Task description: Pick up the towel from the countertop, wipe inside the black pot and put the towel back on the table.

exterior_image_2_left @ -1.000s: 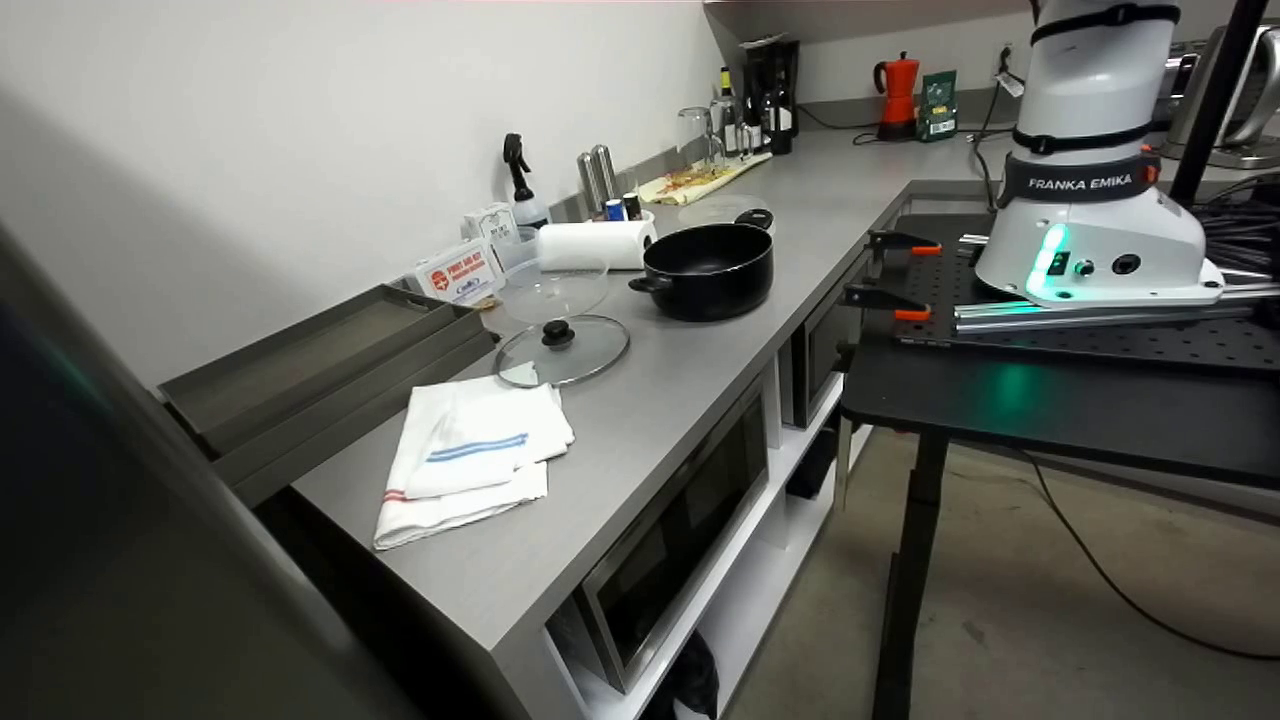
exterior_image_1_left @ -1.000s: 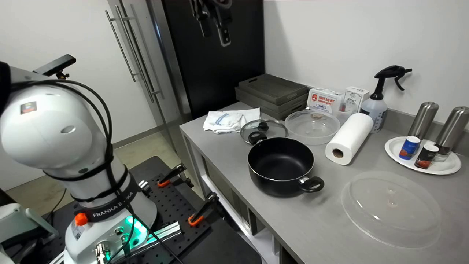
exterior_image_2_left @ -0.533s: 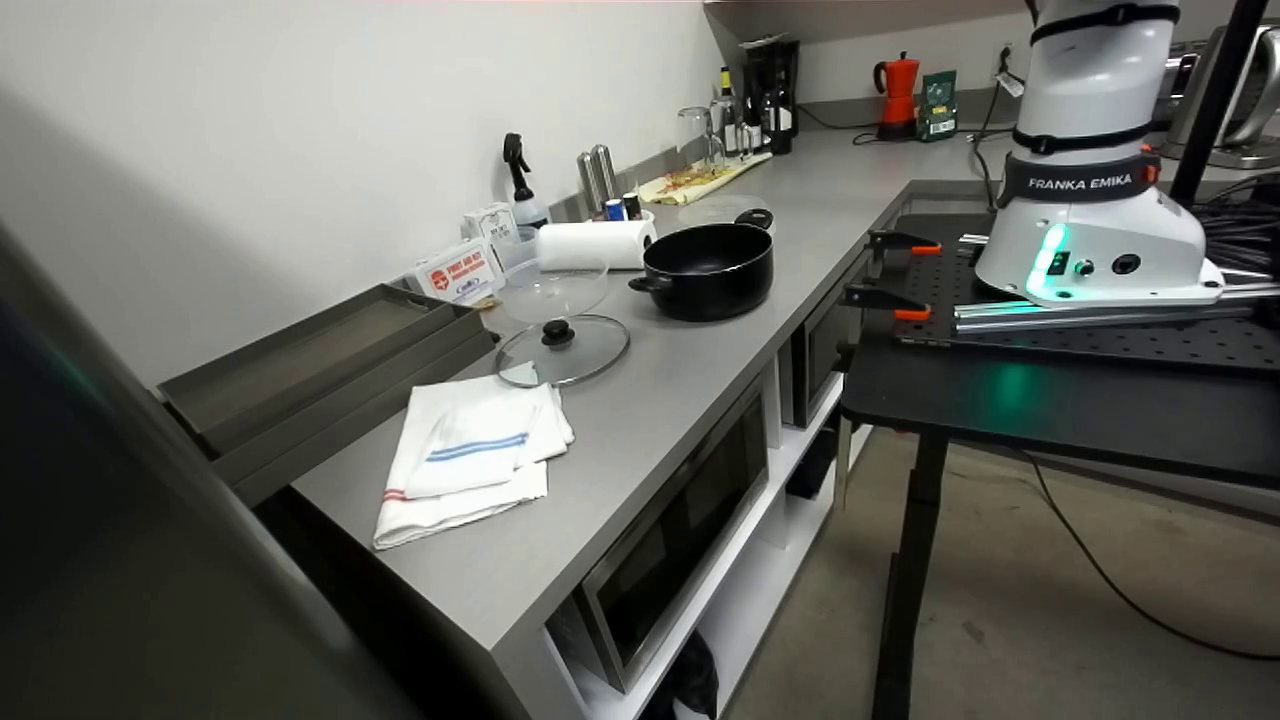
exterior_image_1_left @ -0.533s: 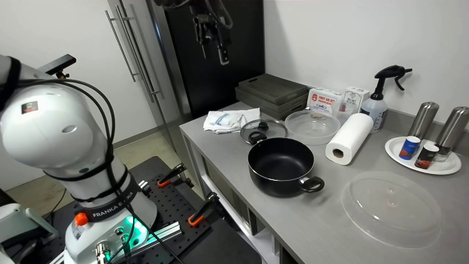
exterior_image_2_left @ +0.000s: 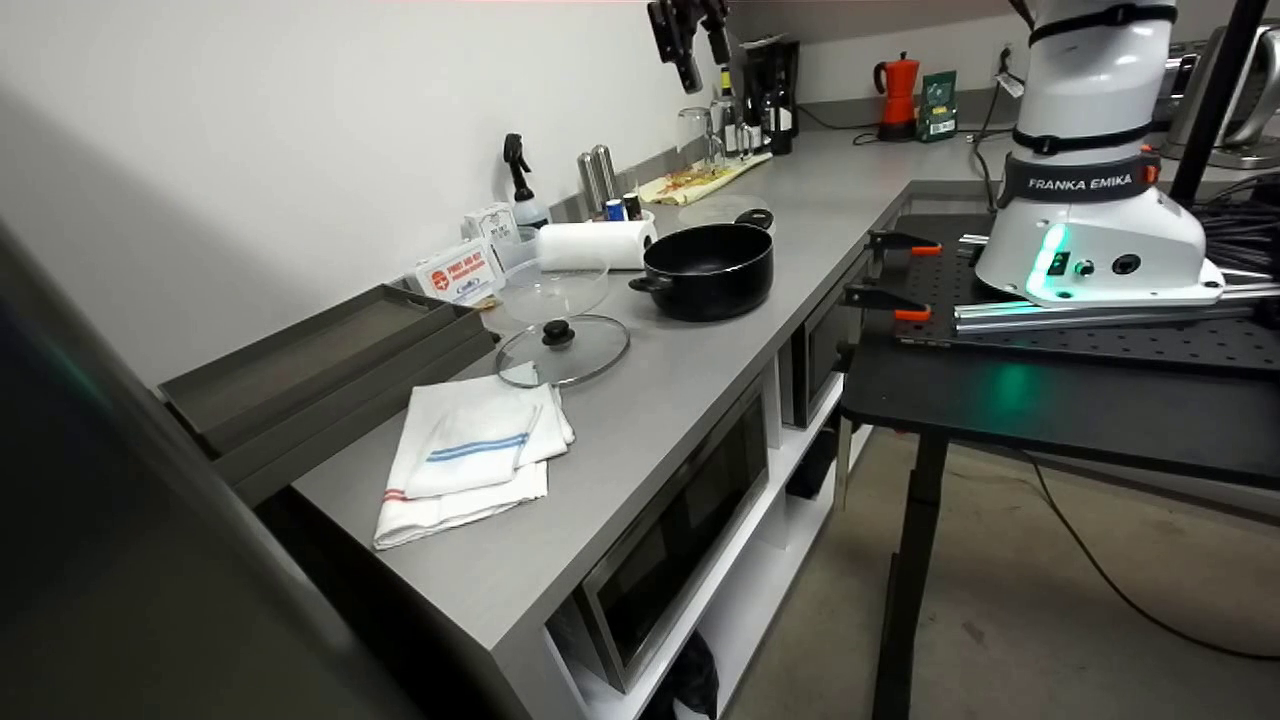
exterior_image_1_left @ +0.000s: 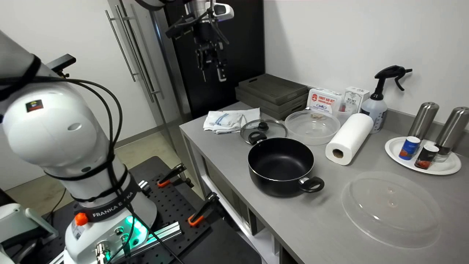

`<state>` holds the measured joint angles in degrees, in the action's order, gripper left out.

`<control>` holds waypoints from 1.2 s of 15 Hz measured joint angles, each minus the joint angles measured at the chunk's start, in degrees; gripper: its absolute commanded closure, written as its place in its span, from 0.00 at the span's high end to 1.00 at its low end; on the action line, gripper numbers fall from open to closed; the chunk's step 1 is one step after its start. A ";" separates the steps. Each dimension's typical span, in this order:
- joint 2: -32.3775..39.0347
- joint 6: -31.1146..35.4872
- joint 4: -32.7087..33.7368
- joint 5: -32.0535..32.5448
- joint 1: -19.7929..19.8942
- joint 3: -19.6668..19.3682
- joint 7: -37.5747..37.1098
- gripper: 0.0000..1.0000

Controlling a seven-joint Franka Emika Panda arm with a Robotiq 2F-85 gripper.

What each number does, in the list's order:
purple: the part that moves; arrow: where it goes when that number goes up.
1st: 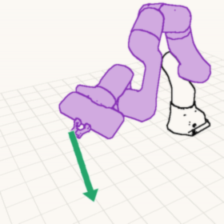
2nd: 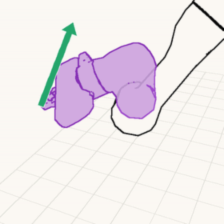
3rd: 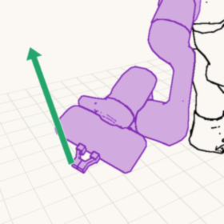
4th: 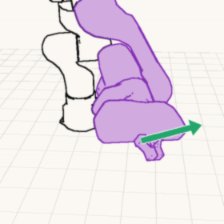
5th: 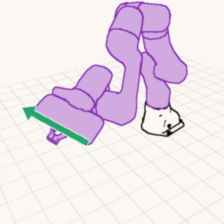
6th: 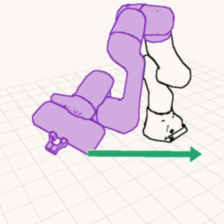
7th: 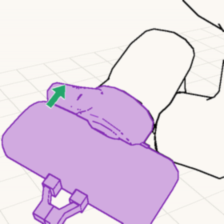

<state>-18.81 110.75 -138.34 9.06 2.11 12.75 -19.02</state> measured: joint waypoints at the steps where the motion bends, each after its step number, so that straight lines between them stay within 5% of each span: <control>1: 2.59 -0.26 1.27 1.38 -0.61 0.96 -1.56 1.00; 10: 26.67 -8.11 16.22 14.20 -10.09 2.96 -9.29 1.00; 18: 40.86 -7.92 27.04 18.83 -17.16 0.71 -0.09 1.00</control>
<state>22.04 102.82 -111.30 27.89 -15.05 13.46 -19.10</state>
